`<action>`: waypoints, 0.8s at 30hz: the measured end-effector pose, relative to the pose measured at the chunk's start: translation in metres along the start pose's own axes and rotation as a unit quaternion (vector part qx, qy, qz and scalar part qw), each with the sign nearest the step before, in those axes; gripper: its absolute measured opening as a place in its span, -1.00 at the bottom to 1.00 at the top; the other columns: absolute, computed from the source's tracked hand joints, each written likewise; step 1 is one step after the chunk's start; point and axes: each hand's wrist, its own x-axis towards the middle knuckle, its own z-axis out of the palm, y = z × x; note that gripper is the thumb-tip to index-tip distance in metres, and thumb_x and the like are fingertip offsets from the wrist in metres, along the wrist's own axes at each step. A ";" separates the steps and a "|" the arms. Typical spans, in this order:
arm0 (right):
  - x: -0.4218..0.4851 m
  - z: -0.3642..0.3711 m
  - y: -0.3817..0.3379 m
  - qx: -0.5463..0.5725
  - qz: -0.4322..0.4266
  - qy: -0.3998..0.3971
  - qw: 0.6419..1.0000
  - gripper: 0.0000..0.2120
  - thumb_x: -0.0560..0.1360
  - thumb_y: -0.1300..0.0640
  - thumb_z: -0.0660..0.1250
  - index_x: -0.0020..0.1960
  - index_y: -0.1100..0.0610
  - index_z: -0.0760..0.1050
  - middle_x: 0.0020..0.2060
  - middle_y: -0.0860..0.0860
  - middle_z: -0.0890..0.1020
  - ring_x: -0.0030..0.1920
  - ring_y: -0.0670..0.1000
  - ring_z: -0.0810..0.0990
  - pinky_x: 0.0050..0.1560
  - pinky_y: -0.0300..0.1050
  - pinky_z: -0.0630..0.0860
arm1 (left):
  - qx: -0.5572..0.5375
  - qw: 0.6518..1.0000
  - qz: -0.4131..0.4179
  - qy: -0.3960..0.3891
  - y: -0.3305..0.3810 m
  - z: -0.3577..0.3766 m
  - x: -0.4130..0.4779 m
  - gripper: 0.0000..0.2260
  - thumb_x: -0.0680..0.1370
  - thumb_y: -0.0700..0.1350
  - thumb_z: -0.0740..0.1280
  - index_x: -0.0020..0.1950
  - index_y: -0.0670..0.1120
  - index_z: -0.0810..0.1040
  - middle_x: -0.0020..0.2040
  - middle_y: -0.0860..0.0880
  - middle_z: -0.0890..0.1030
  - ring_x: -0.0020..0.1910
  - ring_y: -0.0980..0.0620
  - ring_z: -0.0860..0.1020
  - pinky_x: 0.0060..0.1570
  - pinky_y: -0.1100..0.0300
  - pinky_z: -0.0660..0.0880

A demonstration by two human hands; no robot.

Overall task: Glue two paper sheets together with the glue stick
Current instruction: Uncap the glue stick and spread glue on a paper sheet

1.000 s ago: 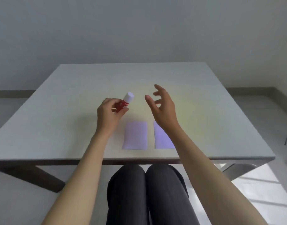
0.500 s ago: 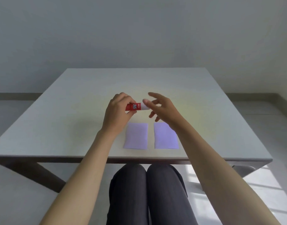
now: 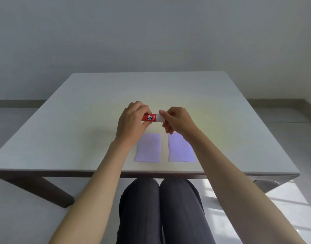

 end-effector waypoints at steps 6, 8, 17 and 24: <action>0.009 -0.034 0.022 -0.036 -0.046 0.138 0.989 -0.88 0.40 0.25 0.41 -0.07 0.19 0.54 -0.21 0.12 0.60 -0.31 0.11 0.61 -0.26 -0.17 0.49 | -0.132 0.984 -0.120 -0.020 -0.019 0.000 -0.006 -0.78 0.37 -0.13 0.49 -0.01 -0.08 0.63 -0.12 -0.03 0.61 -0.19 -0.03 0.58 -0.16 0.14 0.51; 0.016 -0.050 0.038 -0.137 -0.026 0.179 0.974 -0.82 0.43 0.24 0.37 0.03 0.21 0.56 -0.10 0.19 0.61 -0.15 0.17 0.61 -0.23 -0.17 0.42 | -0.200 0.965 -0.169 0.001 -0.023 0.001 -0.010 -0.74 0.41 -0.13 0.45 0.09 -0.04 0.63 -0.12 -0.01 0.60 -0.22 0.08 0.58 -0.16 0.35 0.49; 0.023 -0.057 0.073 -0.333 -0.009 0.103 0.937 -0.61 0.48 0.33 0.20 0.31 0.32 0.38 0.06 0.30 0.52 0.11 0.30 0.50 0.04 0.00 0.42 | -0.426 0.854 -0.299 0.018 -0.012 0.005 -0.007 -0.86 0.43 -0.24 0.41 -0.14 0.01 0.61 -0.24 0.01 0.65 -0.23 0.01 0.59 -0.04 0.08 0.54; -0.002 -0.027 0.042 -0.227 -0.142 0.141 0.953 -0.40 0.43 0.09 0.42 0.41 0.13 0.31 0.22 0.19 0.45 0.12 0.15 0.49 0.15 -0.06 0.43 | -0.493 0.781 -0.363 0.122 0.011 0.010 0.007 -0.85 0.34 -0.13 0.51 -0.21 -0.06 0.57 -0.27 0.13 0.68 -0.24 0.17 0.63 -0.12 0.34 0.52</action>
